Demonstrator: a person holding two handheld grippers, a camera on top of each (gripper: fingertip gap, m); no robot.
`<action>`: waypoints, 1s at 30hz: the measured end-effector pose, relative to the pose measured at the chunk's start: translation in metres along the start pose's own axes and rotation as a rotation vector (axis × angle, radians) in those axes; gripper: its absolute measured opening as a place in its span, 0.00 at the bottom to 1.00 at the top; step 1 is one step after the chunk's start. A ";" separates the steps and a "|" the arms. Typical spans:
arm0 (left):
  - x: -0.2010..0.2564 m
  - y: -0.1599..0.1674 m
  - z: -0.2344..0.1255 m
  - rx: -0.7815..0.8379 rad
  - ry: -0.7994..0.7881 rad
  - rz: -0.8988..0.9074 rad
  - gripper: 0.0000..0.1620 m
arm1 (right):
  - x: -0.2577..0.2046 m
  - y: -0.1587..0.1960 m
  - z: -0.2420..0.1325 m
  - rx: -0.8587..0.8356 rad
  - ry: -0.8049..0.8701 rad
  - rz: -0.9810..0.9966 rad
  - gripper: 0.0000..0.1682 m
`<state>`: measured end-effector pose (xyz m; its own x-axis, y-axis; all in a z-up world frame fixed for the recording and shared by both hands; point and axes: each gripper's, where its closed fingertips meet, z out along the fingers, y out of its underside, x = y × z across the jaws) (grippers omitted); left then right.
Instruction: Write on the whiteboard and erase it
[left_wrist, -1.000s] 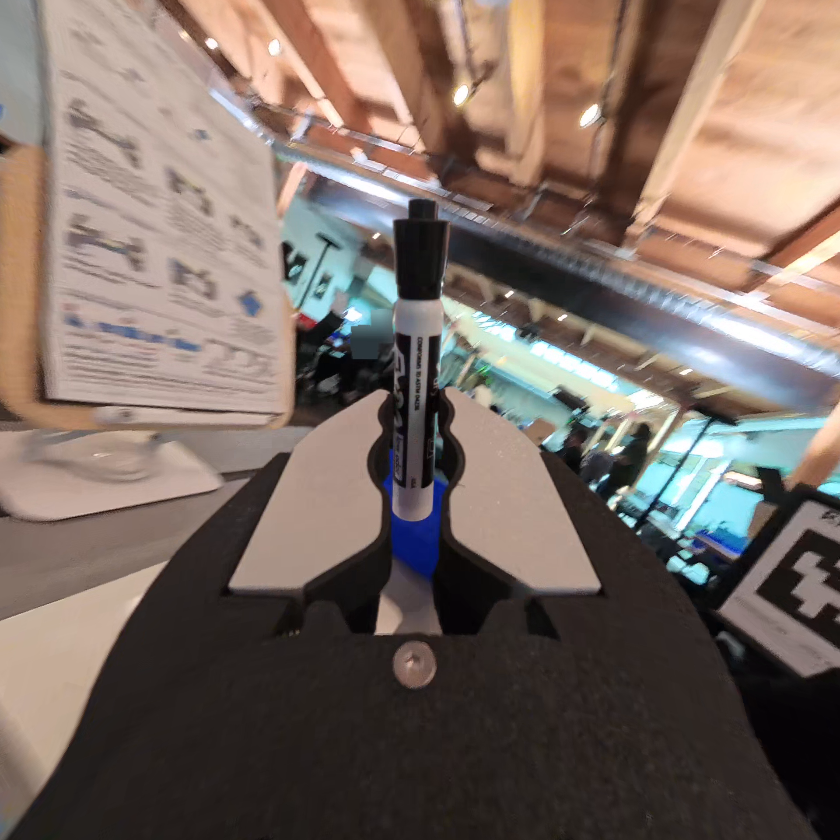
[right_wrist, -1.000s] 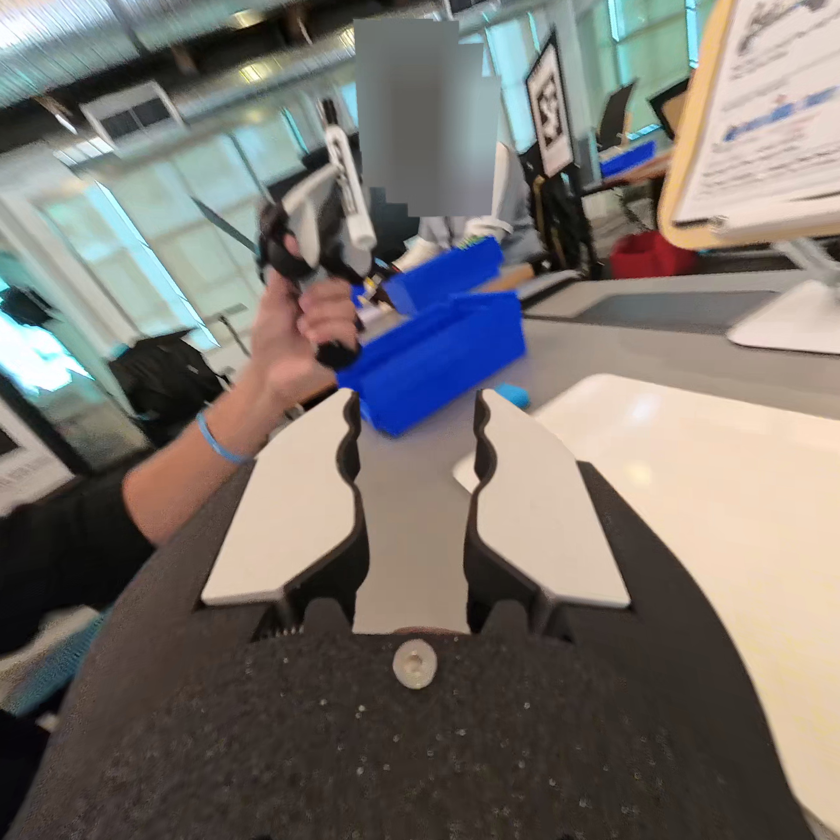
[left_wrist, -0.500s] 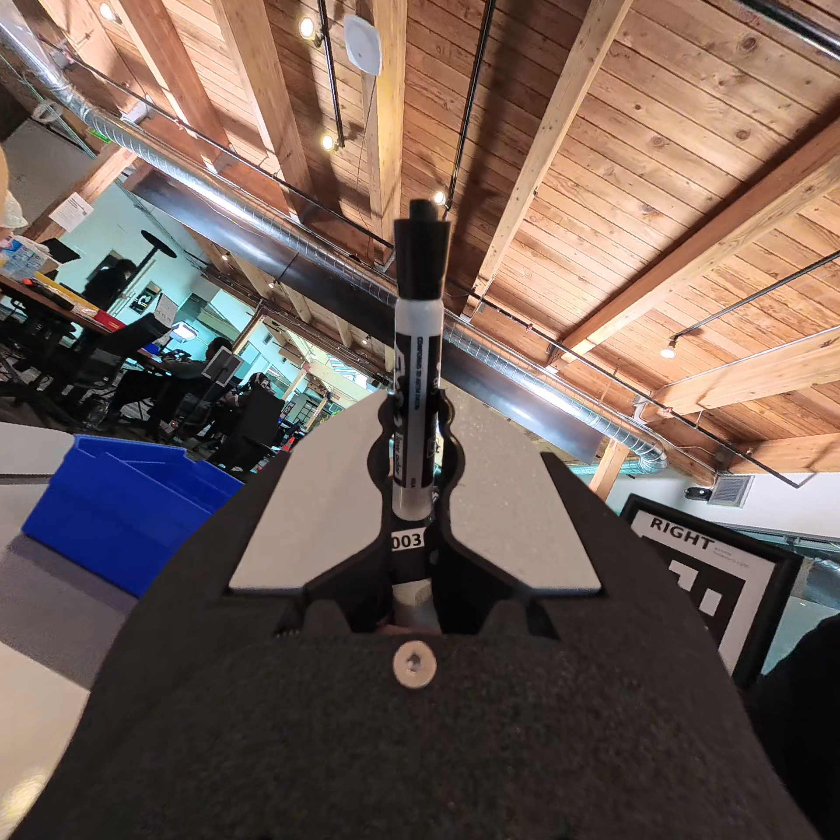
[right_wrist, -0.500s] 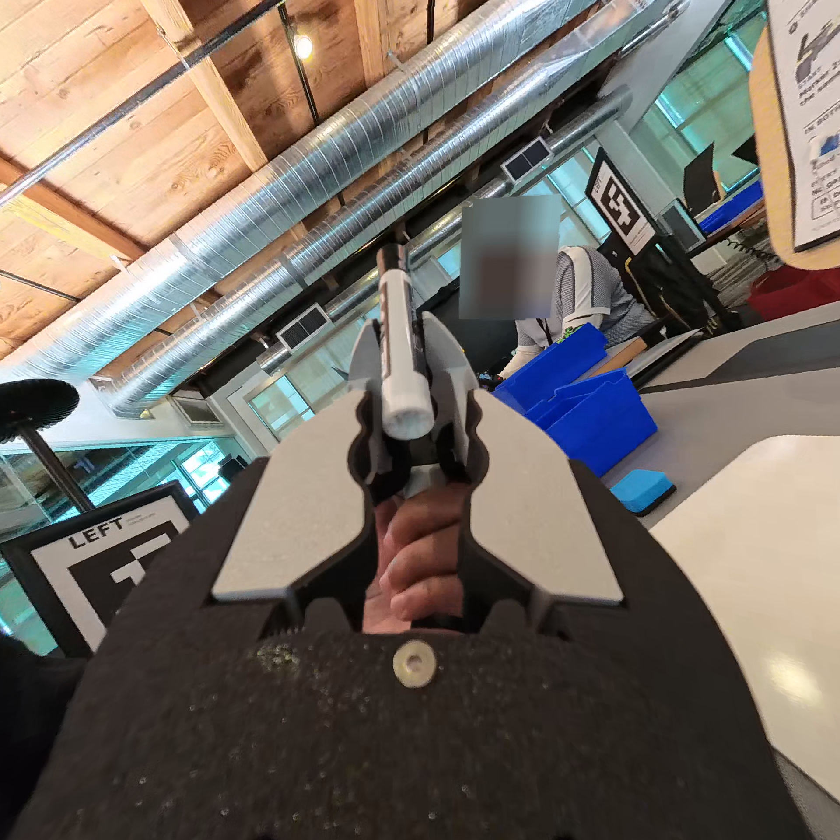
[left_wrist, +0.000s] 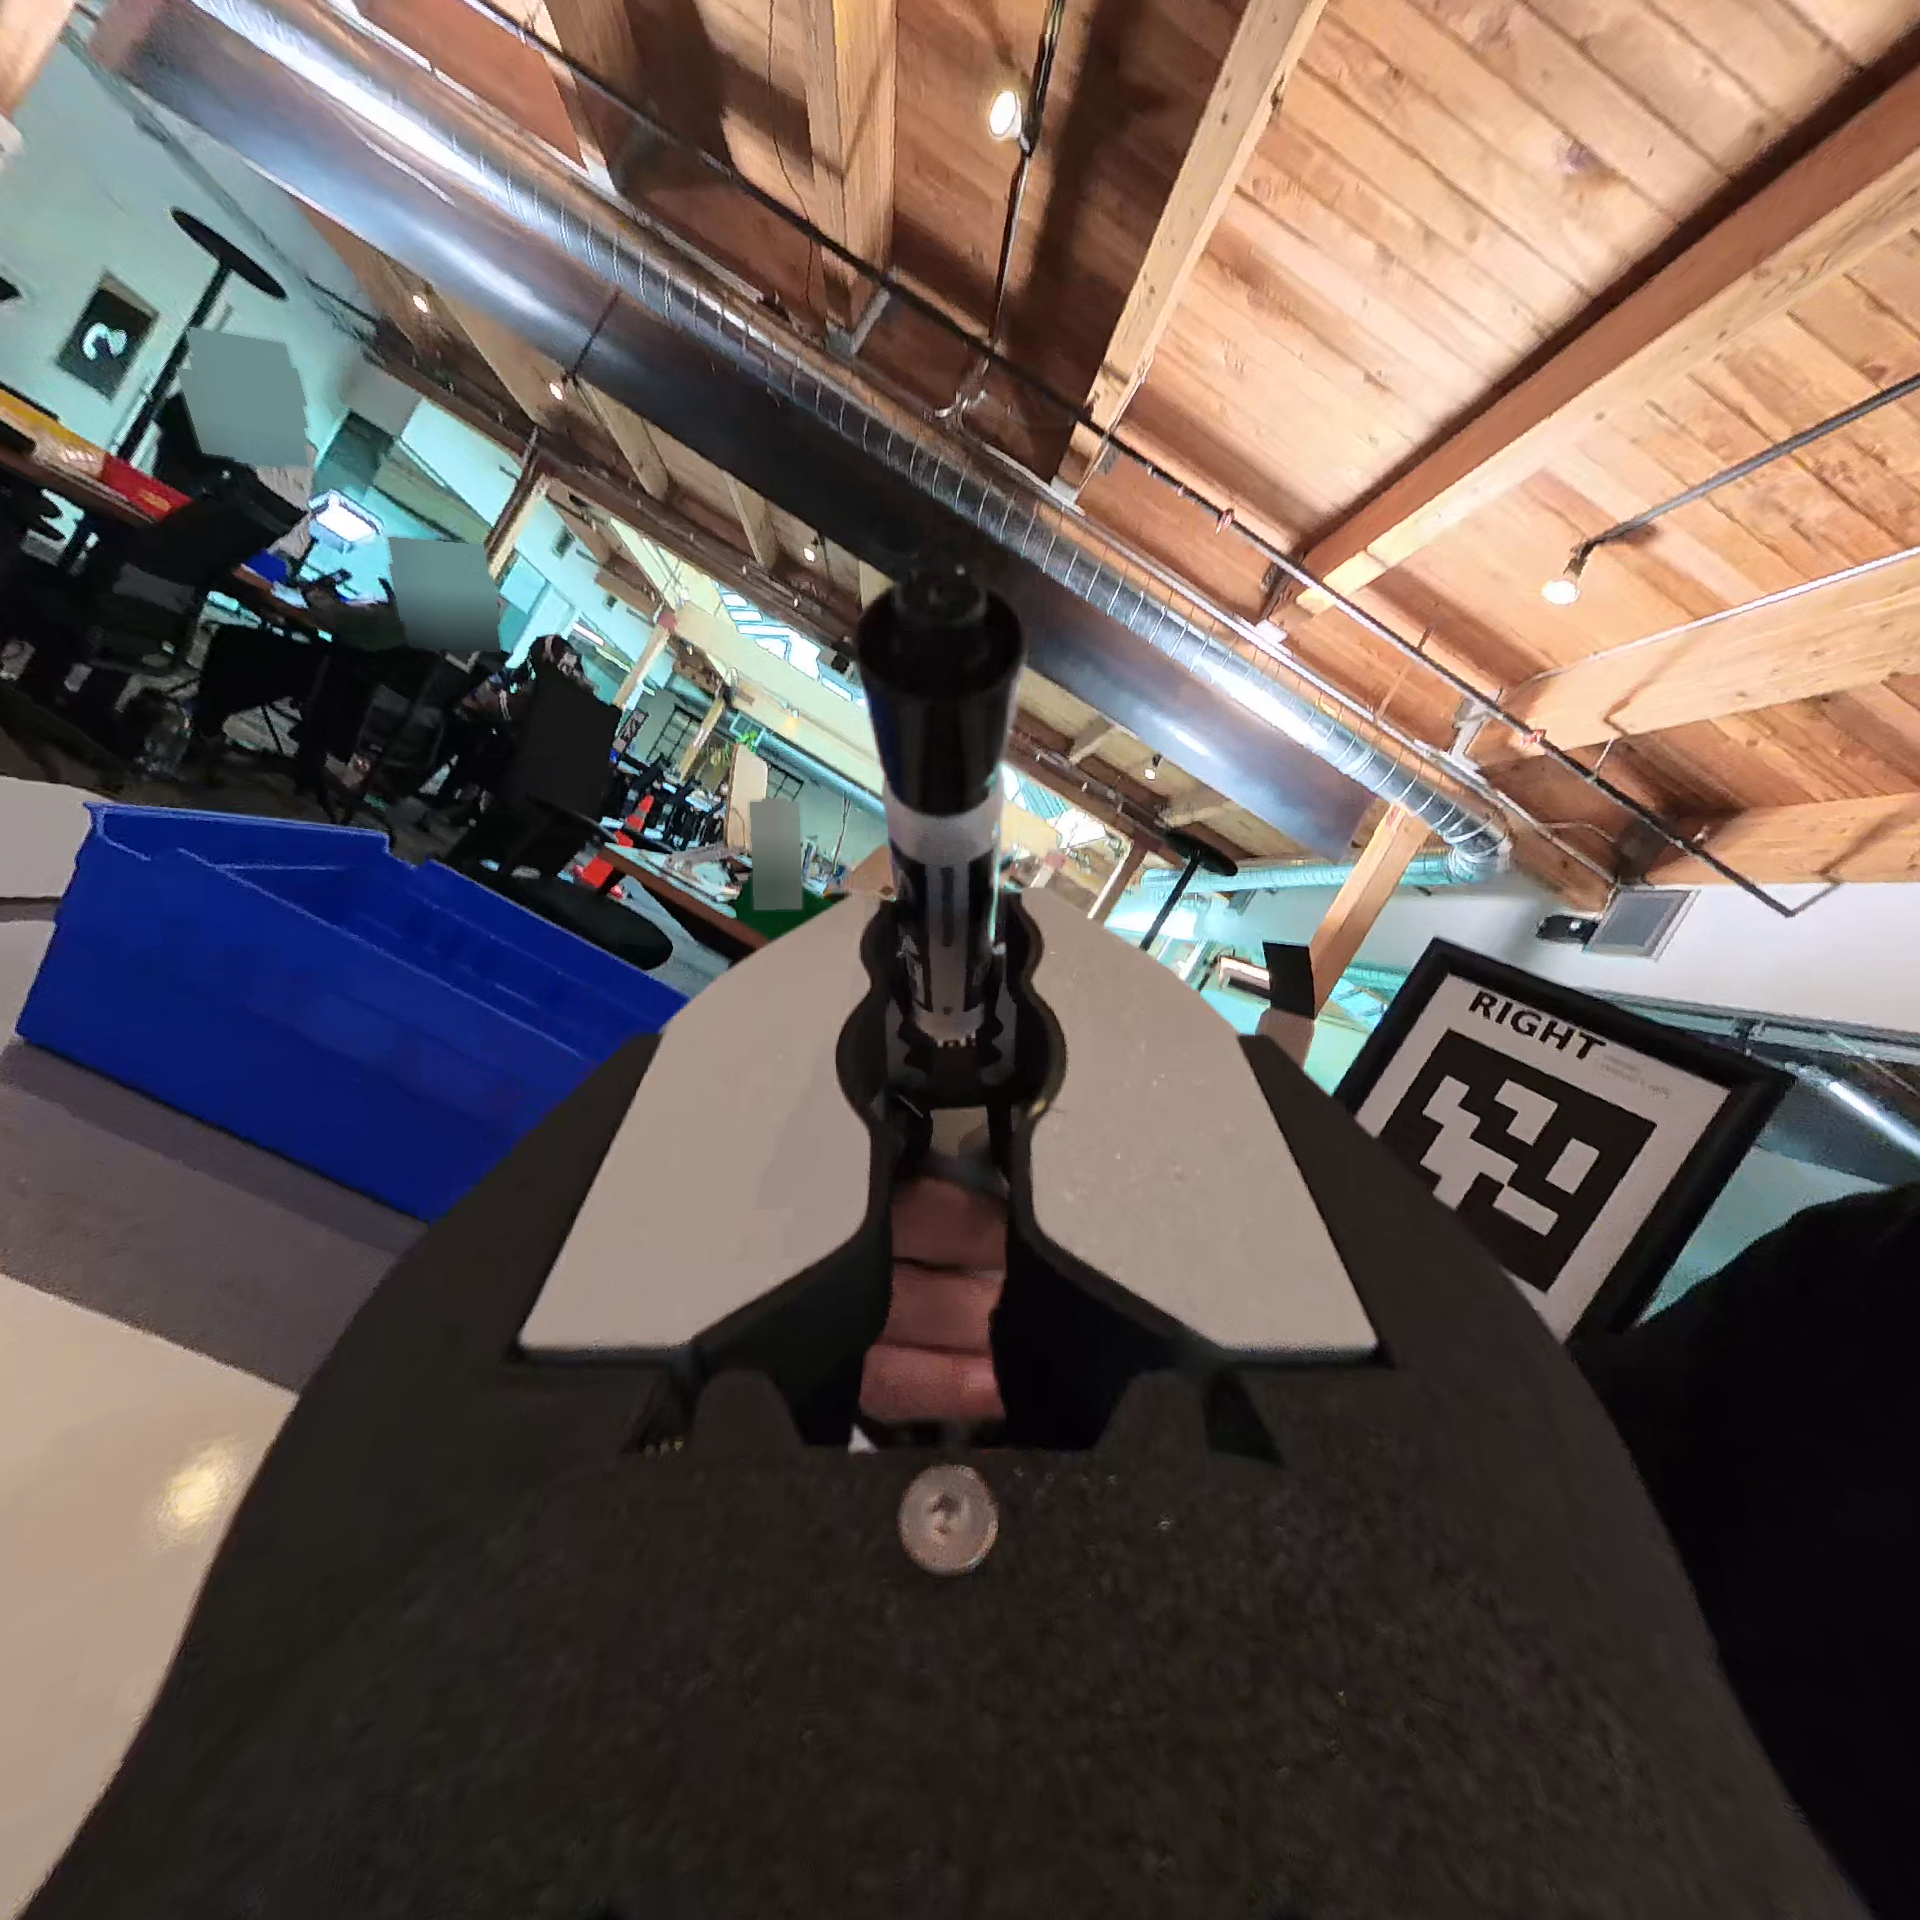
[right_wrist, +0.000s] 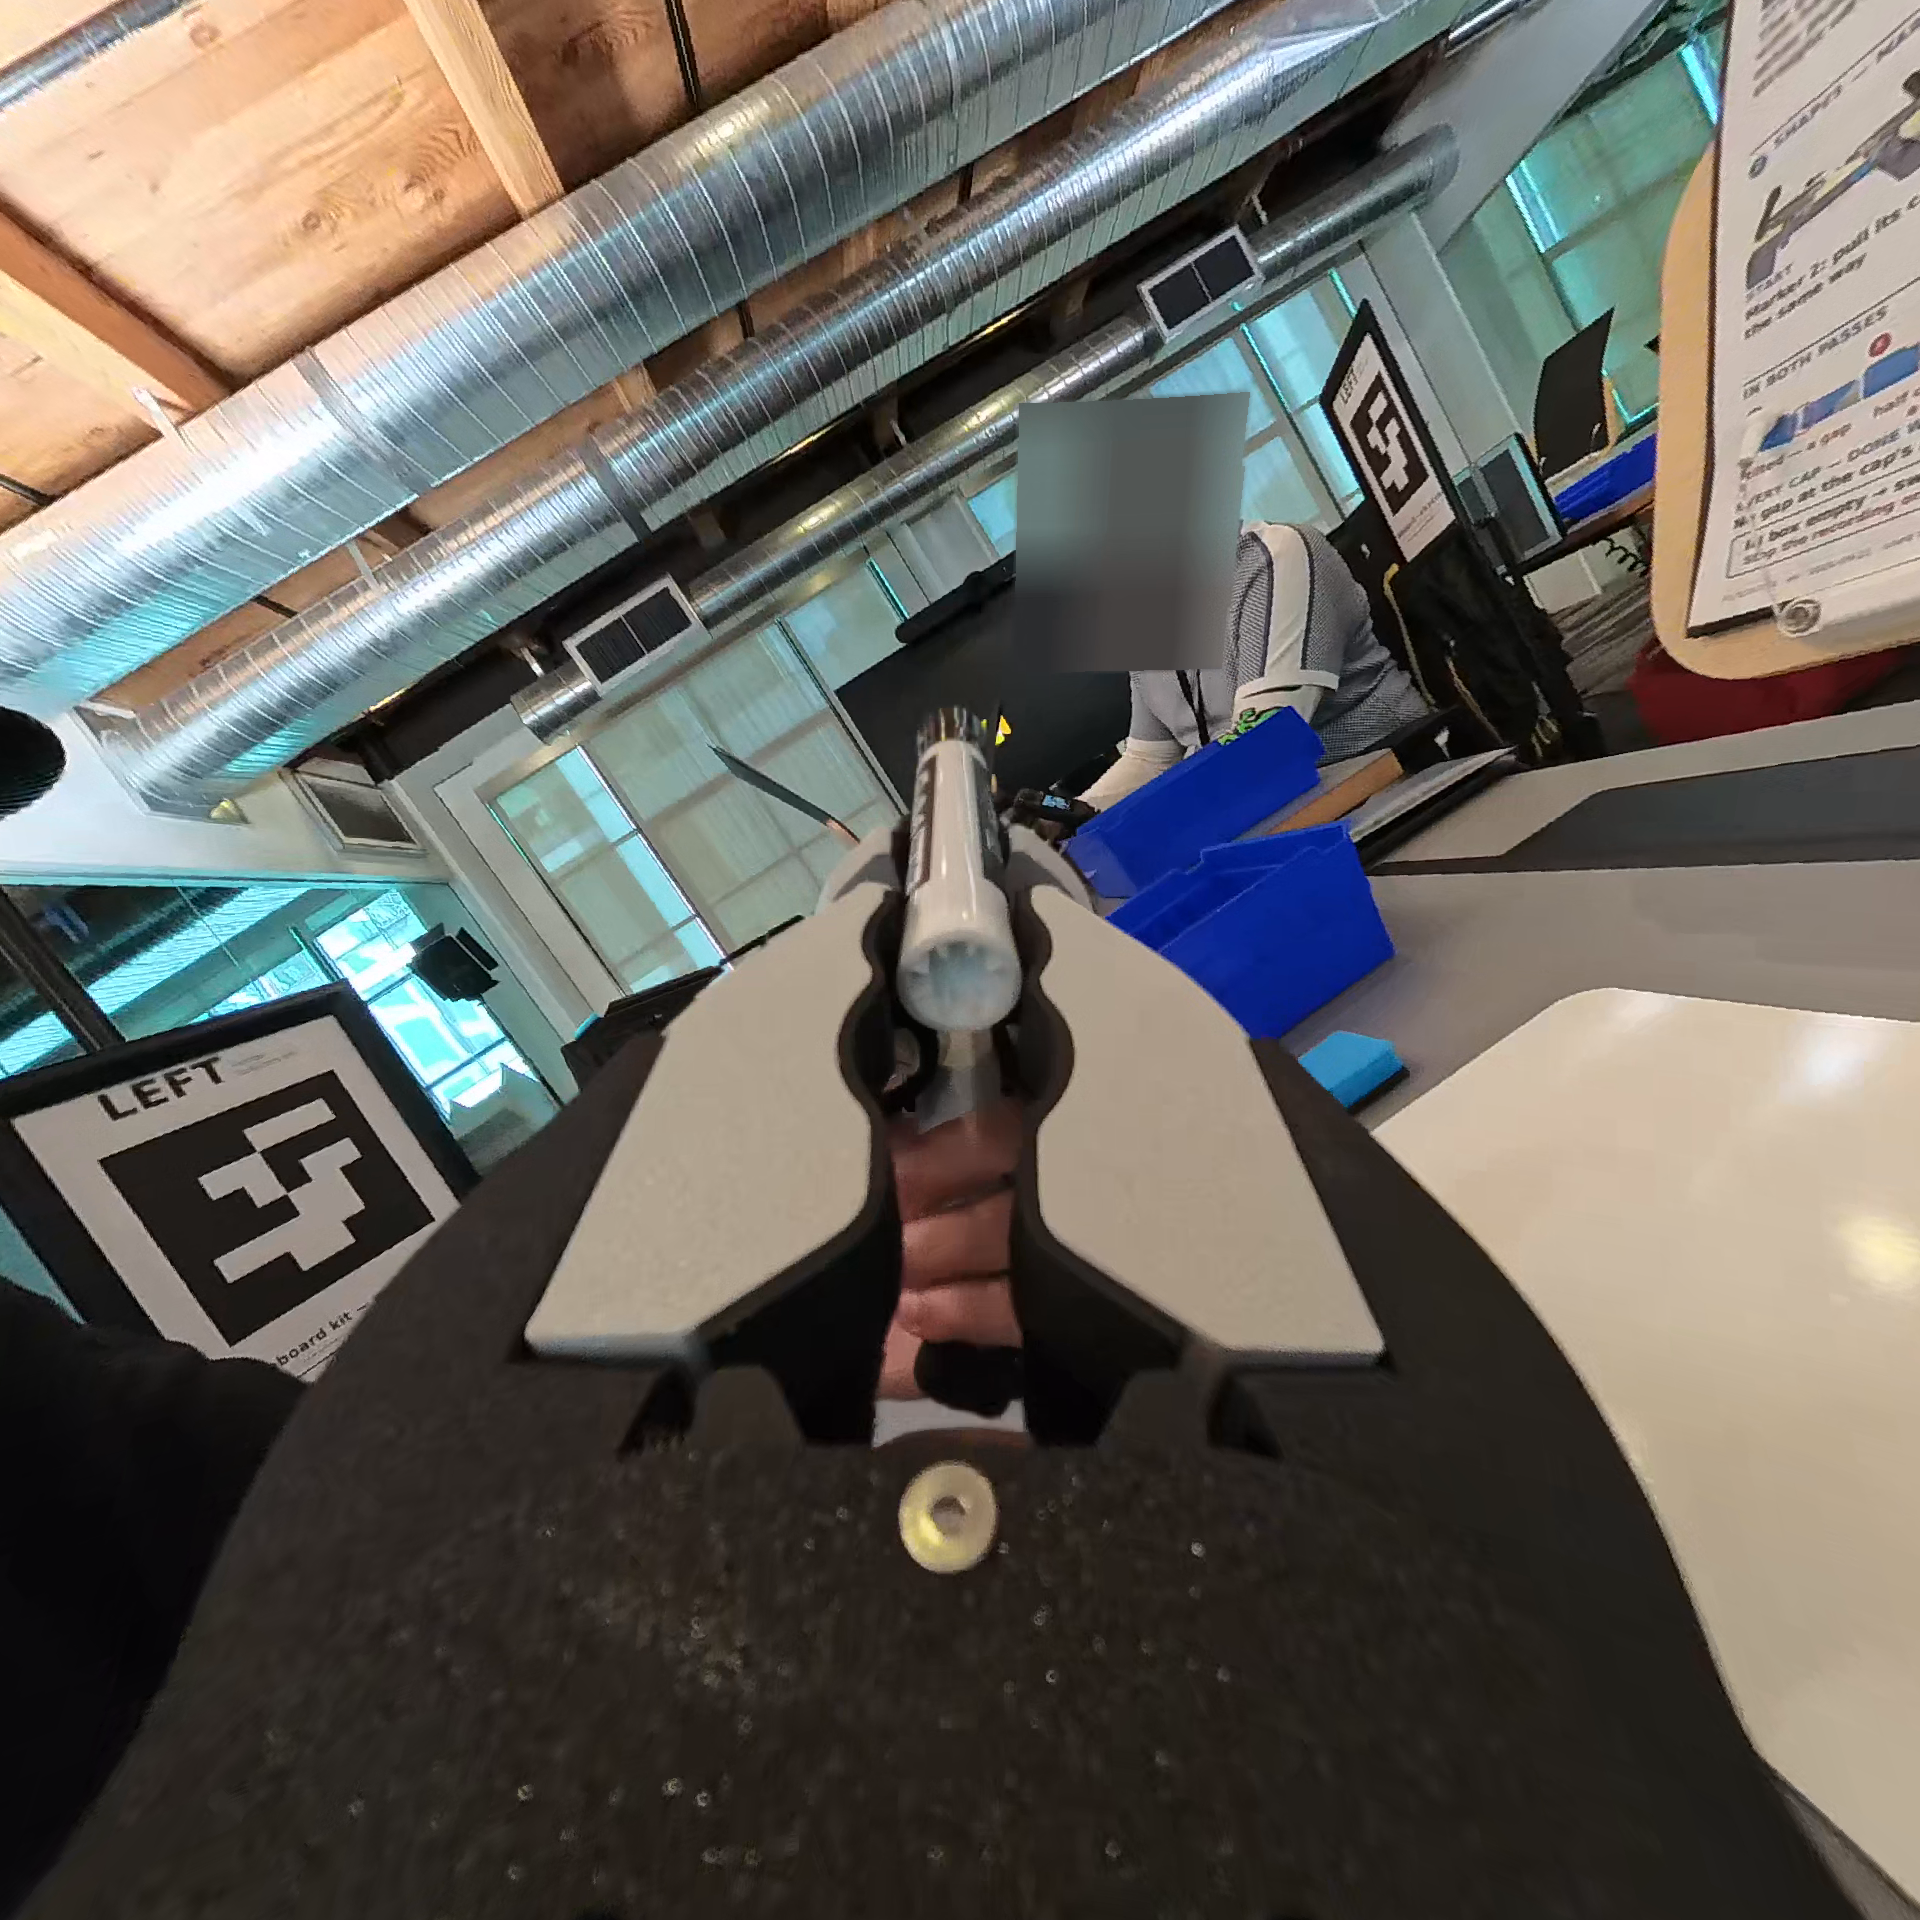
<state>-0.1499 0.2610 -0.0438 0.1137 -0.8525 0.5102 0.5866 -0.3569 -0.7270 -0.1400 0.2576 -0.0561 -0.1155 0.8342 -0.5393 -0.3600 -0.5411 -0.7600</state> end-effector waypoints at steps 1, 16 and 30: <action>0.000 0.000 -0.001 -0.021 -0.011 0.008 0.14 | 0.000 -0.002 -0.002 -0.001 0.004 -0.002 0.12; -0.001 -0.011 -0.030 -0.351 -0.155 0.153 0.27 | 0.004 0.005 -0.019 -0.260 0.046 -0.128 0.12; 0.001 0.014 -0.042 -0.503 -0.096 0.126 0.12 | -0.001 0.022 -0.018 -0.396 0.008 -0.143 0.12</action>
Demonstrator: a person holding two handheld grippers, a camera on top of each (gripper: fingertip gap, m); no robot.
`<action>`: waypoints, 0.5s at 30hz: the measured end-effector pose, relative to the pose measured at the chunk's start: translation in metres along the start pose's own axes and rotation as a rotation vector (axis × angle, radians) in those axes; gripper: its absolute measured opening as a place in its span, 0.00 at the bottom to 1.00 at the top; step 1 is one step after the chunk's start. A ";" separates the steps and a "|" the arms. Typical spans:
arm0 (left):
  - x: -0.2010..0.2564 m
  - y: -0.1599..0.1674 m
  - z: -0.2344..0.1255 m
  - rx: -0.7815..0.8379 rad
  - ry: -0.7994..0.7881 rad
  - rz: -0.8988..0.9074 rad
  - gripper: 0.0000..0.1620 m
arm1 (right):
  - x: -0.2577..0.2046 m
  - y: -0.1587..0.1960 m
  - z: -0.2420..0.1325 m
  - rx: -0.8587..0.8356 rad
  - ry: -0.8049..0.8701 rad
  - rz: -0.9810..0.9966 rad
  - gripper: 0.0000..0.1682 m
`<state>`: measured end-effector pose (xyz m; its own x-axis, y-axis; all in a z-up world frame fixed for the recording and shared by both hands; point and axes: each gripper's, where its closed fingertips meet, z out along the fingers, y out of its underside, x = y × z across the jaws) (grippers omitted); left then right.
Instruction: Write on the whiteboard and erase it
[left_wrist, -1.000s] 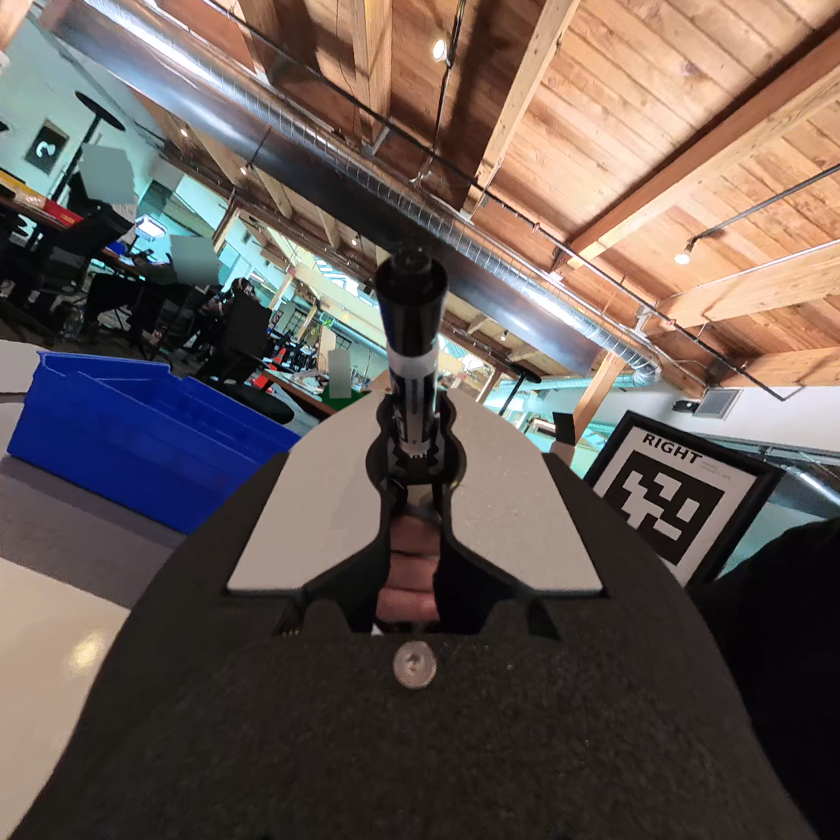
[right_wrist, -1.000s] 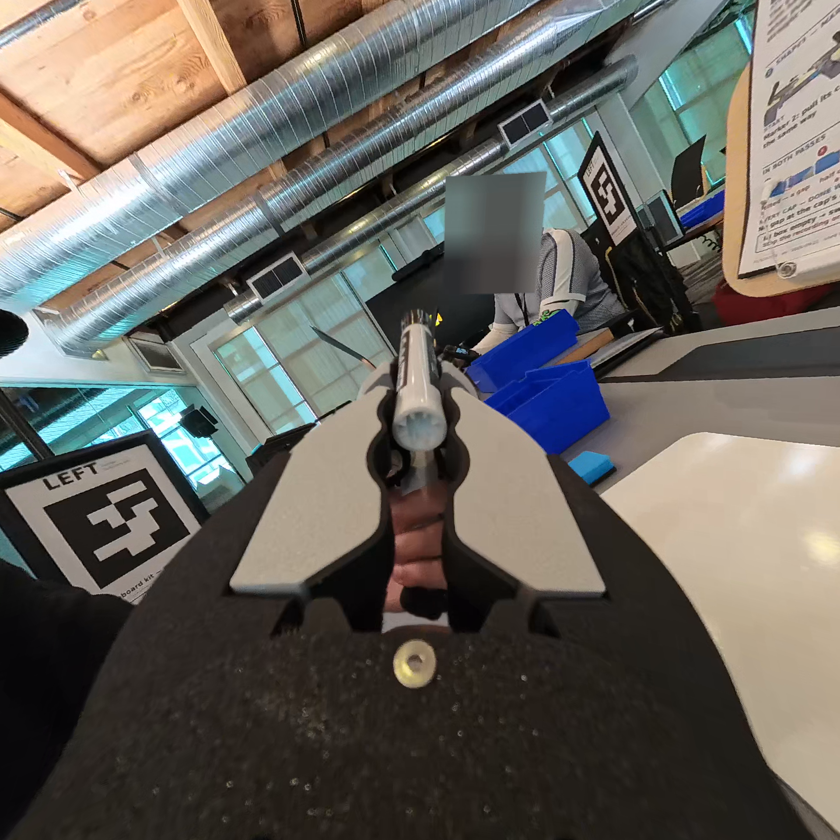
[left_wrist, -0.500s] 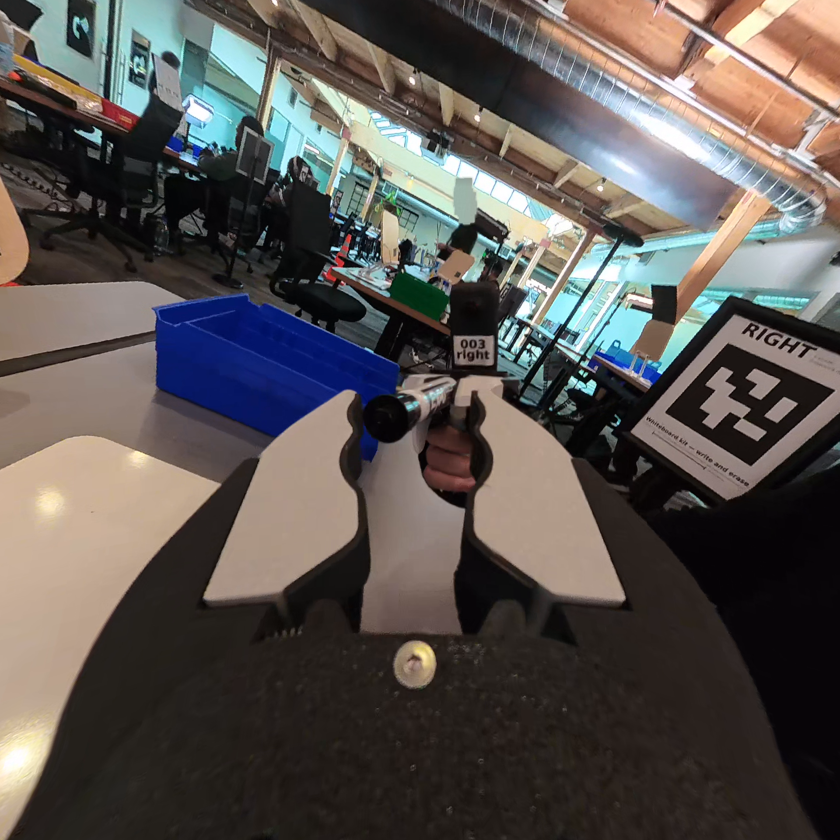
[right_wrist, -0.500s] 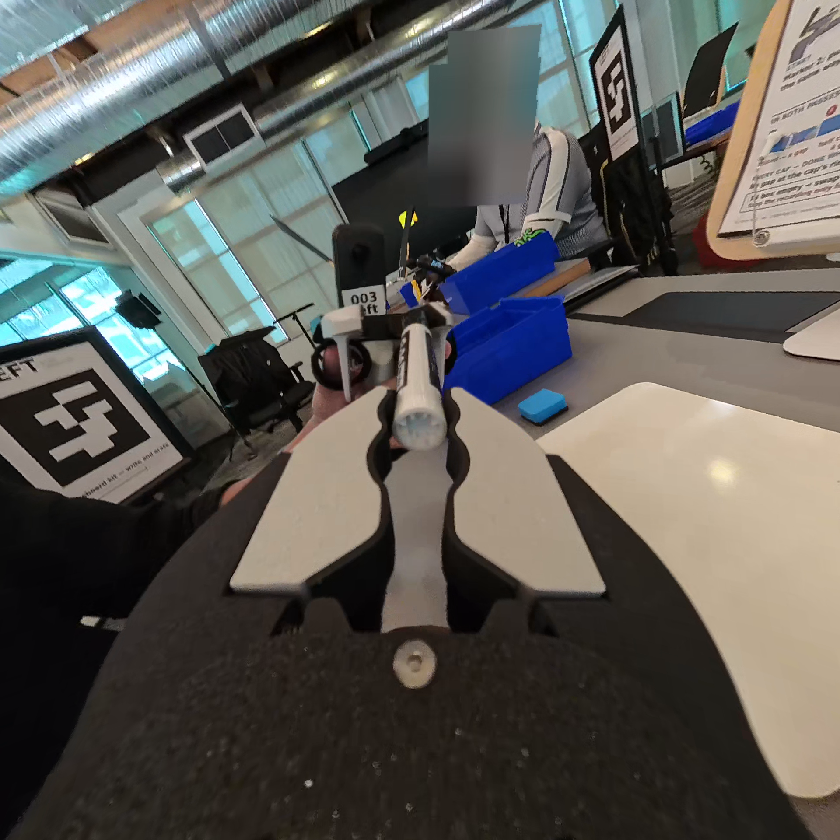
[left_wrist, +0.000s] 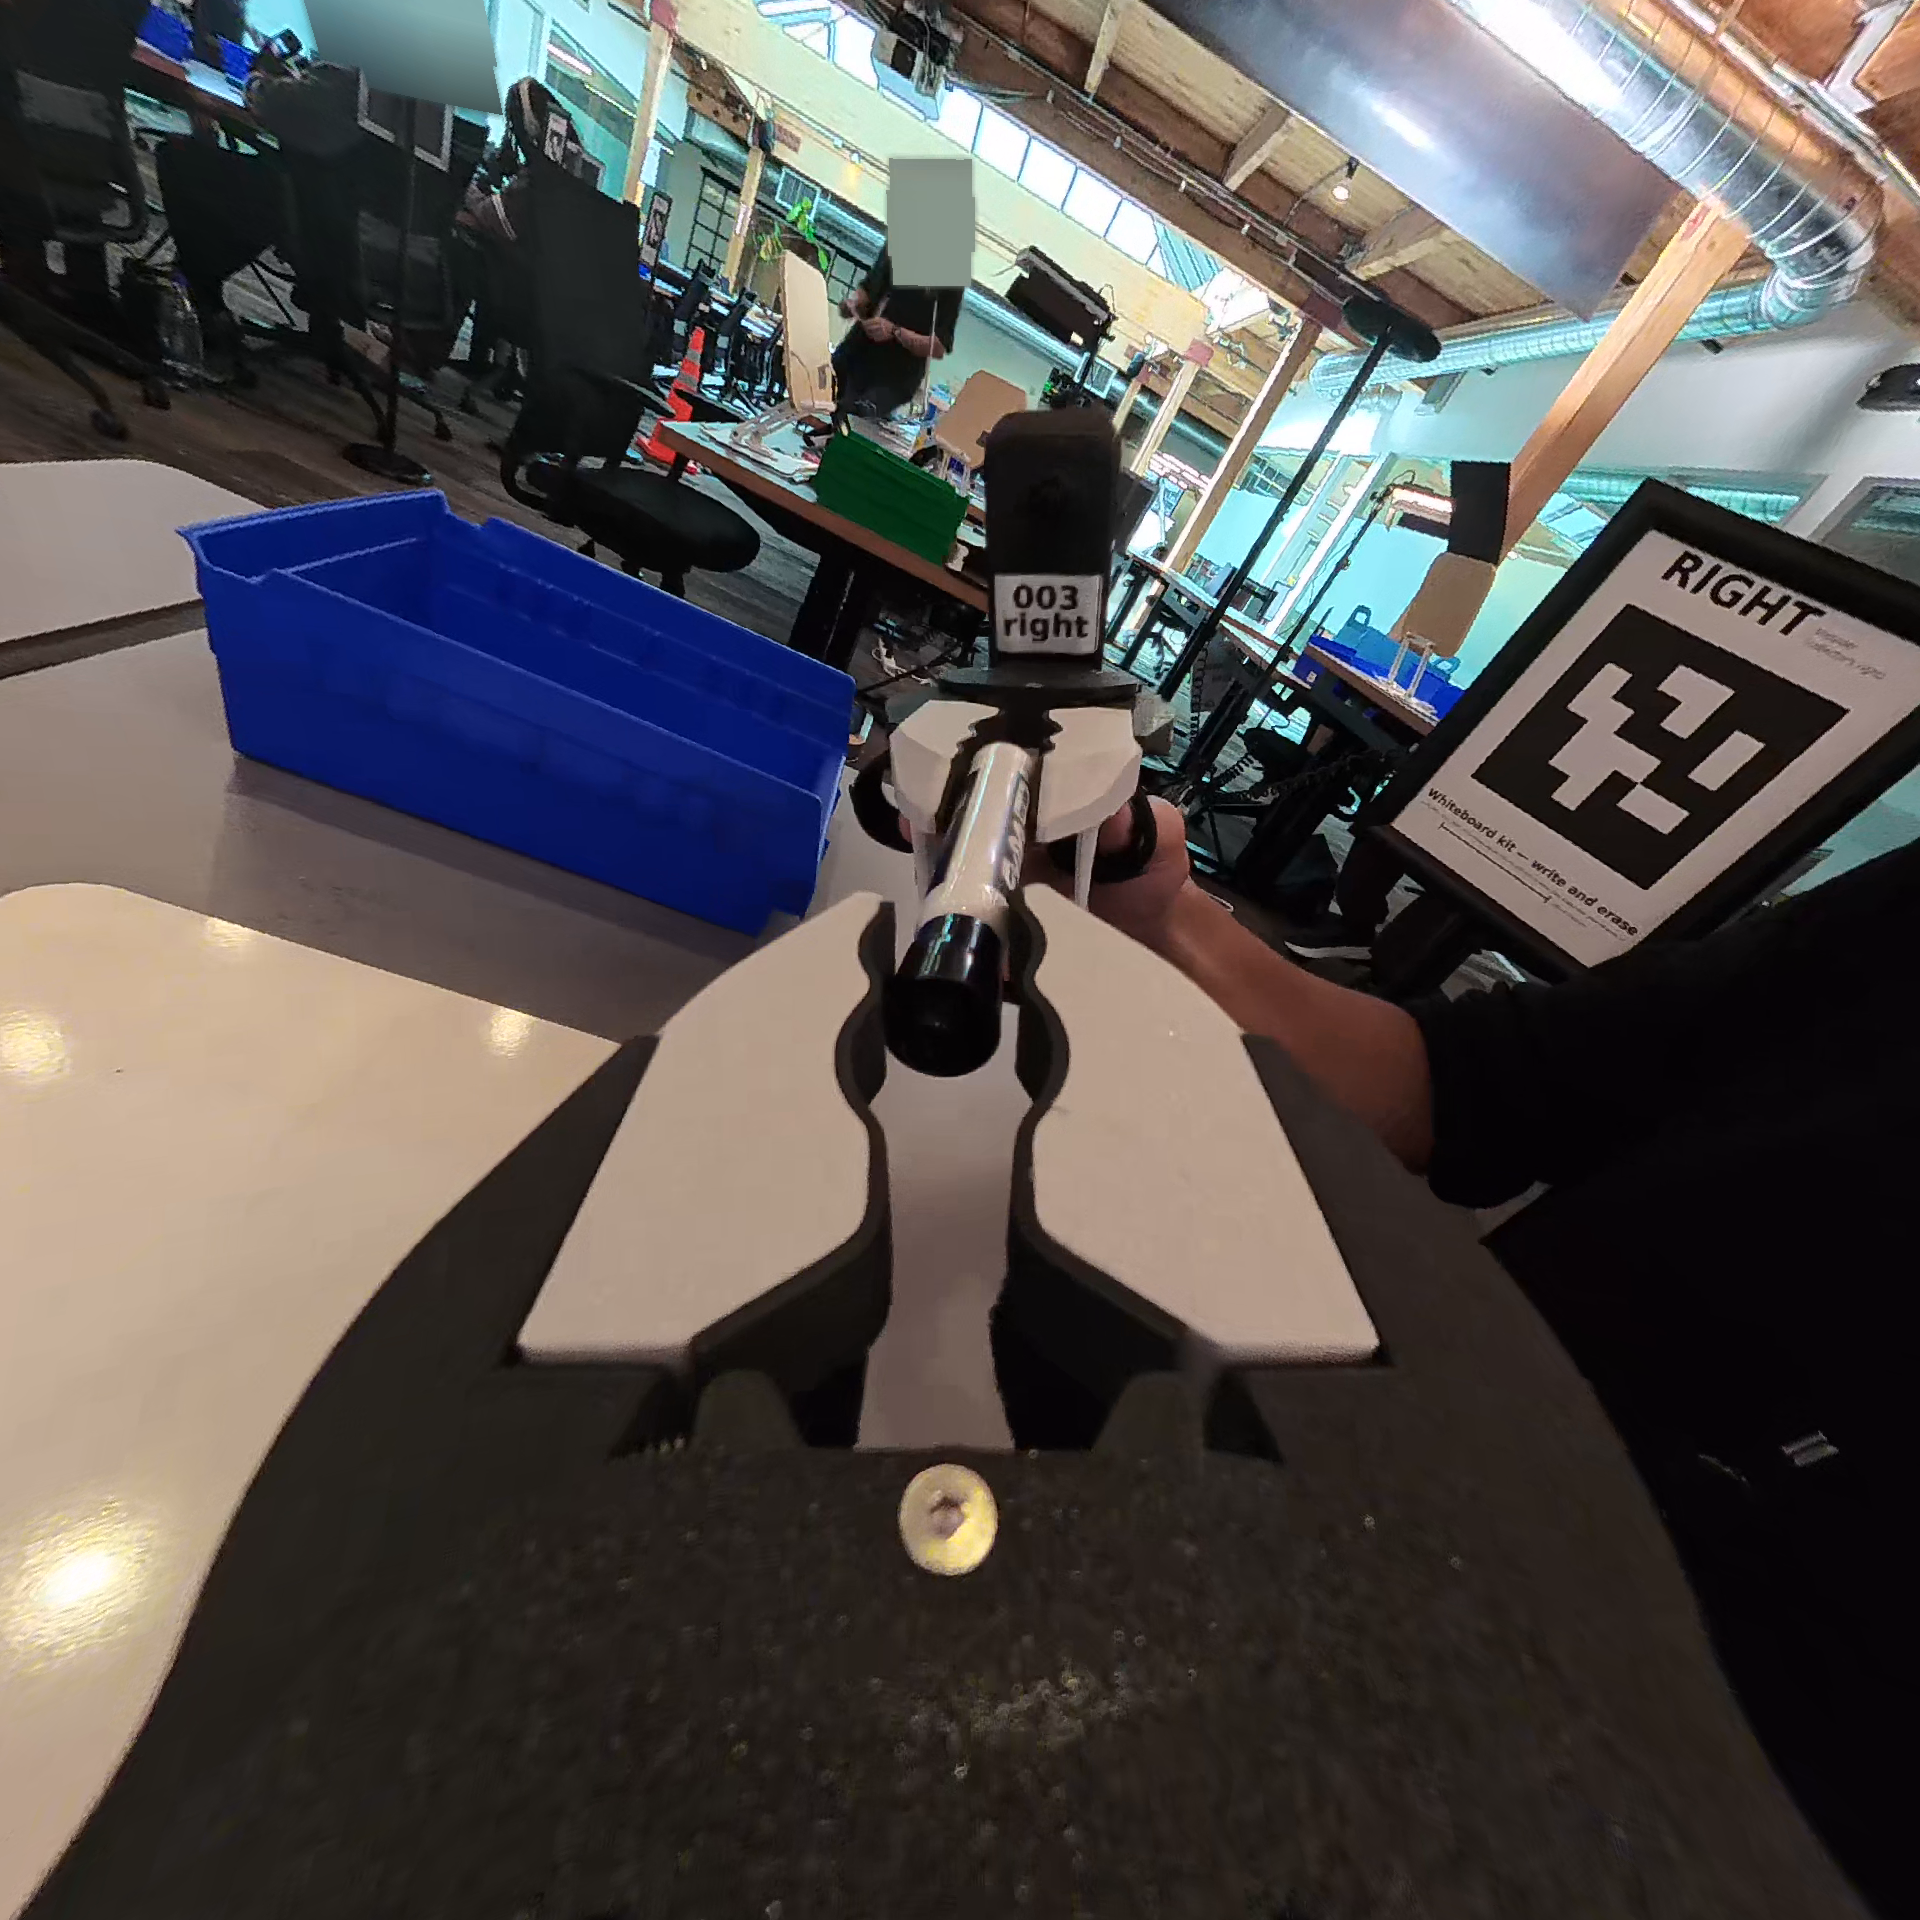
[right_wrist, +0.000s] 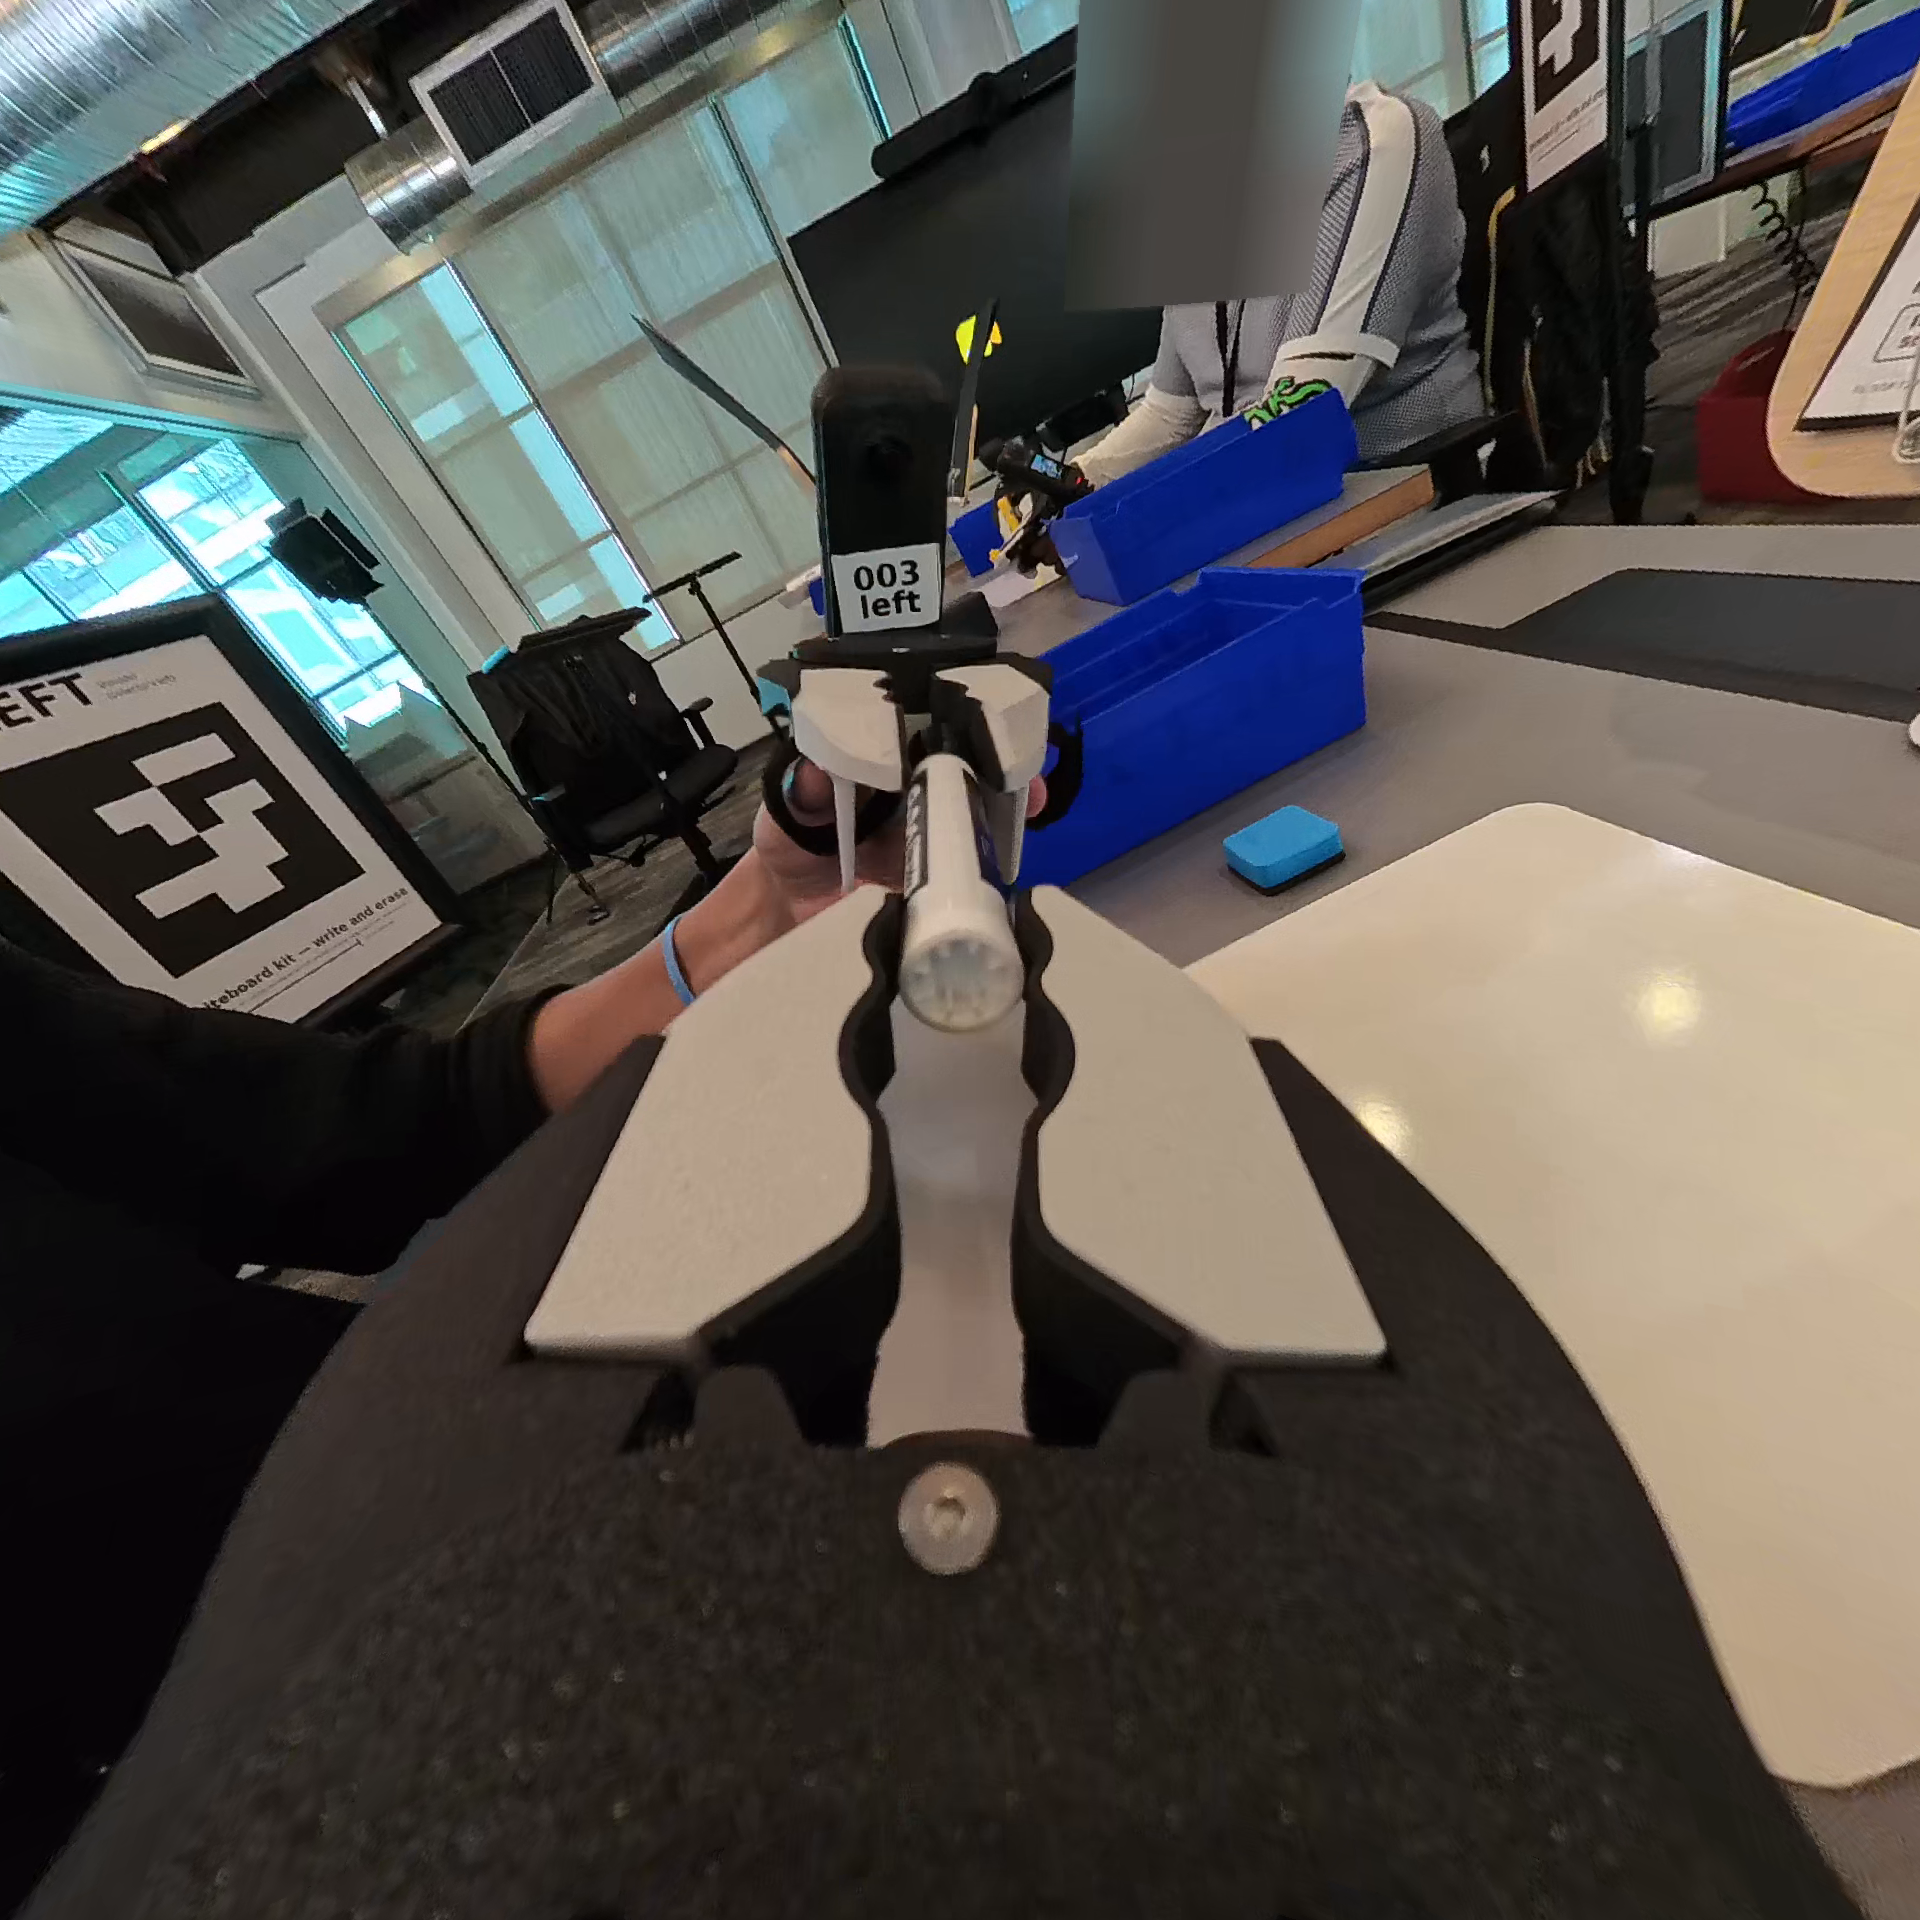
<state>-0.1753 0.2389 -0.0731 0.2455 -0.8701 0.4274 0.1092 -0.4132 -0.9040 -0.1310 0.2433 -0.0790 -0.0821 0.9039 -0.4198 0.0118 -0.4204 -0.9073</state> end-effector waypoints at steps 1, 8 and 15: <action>0.000 -0.001 0.000 0.008 0.008 -0.006 0.12 | 0.000 -0.001 0.001 0.011 -0.004 0.005 0.12; -0.007 -0.007 -0.001 0.110 -0.001 -0.025 0.11 | 0.011 -0.006 0.004 0.103 0.020 0.029 0.16; -0.015 -0.002 0.002 0.135 0.005 -0.063 0.11 | 0.017 0.003 0.010 0.092 0.002 0.060 0.13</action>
